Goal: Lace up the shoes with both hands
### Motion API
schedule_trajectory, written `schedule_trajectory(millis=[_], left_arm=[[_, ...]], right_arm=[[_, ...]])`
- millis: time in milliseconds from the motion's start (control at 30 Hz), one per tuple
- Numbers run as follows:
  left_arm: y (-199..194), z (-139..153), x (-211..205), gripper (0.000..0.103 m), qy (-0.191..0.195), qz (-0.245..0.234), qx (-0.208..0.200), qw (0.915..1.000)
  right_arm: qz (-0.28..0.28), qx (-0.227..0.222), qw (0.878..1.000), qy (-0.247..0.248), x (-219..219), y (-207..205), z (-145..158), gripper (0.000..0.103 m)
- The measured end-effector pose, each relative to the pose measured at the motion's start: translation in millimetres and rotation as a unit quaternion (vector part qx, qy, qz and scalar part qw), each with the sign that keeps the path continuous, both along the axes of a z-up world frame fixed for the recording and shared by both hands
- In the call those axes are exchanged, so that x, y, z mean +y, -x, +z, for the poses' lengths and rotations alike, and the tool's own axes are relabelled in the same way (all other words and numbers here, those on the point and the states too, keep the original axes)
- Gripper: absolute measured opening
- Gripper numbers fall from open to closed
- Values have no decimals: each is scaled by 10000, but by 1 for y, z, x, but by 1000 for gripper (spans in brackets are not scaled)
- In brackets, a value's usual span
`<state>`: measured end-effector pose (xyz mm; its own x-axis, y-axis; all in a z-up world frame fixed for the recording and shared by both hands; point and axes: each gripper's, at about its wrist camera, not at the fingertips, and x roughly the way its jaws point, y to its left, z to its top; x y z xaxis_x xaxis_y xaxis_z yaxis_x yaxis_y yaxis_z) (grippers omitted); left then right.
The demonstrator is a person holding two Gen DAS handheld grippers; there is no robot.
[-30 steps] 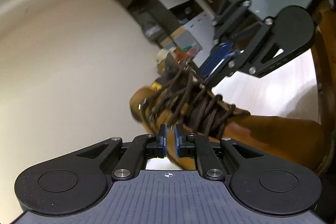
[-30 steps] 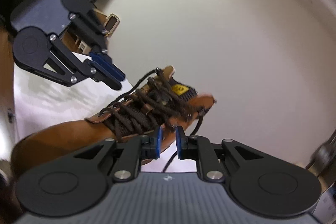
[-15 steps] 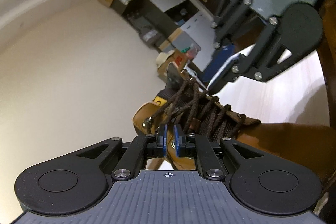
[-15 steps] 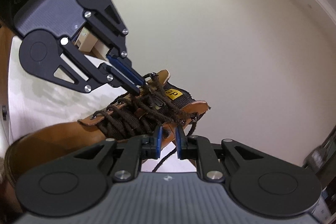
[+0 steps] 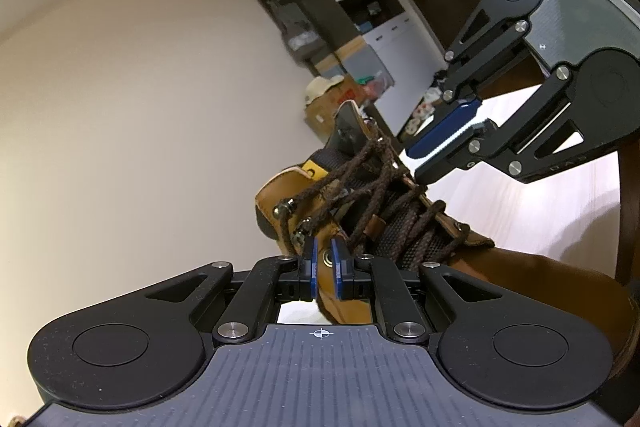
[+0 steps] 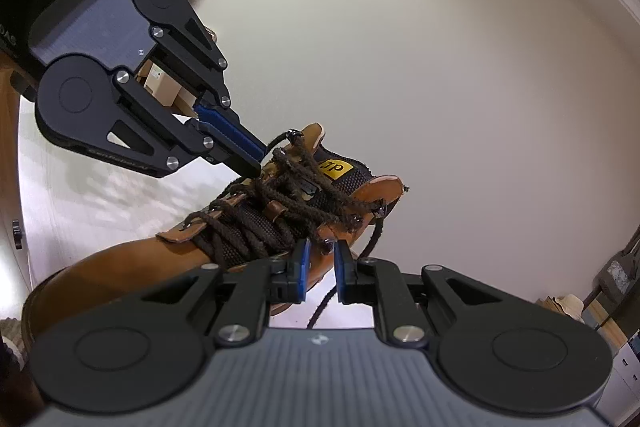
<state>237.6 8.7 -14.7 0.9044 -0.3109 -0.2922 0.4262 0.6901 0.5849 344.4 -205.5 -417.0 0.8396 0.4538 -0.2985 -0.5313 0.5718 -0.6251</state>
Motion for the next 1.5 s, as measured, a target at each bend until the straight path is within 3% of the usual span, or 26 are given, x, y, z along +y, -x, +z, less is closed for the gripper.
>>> schedule_trajectory(millis=[433, 667, 1200, 1500], left_arm=[[10, -3, 8, 10, 21, 52, 171, 9998], [22, 8, 18, 10, 204, -81, -214, 9995], [9, -3, 2, 9, -797, -515, -486, 9943], [17, -1, 8, 2, -332, -503, -292, 9978]], right_arm=[[-49, 132, 9999, -27, 1, -2, 2, 14], [-5, 140, 9999, -29, 2, -1, 4, 13], [-93, 26, 10000, -12, -3, 0, 7, 14], [-138, 197, 9995, -215, -8, -1, 4, 14]])
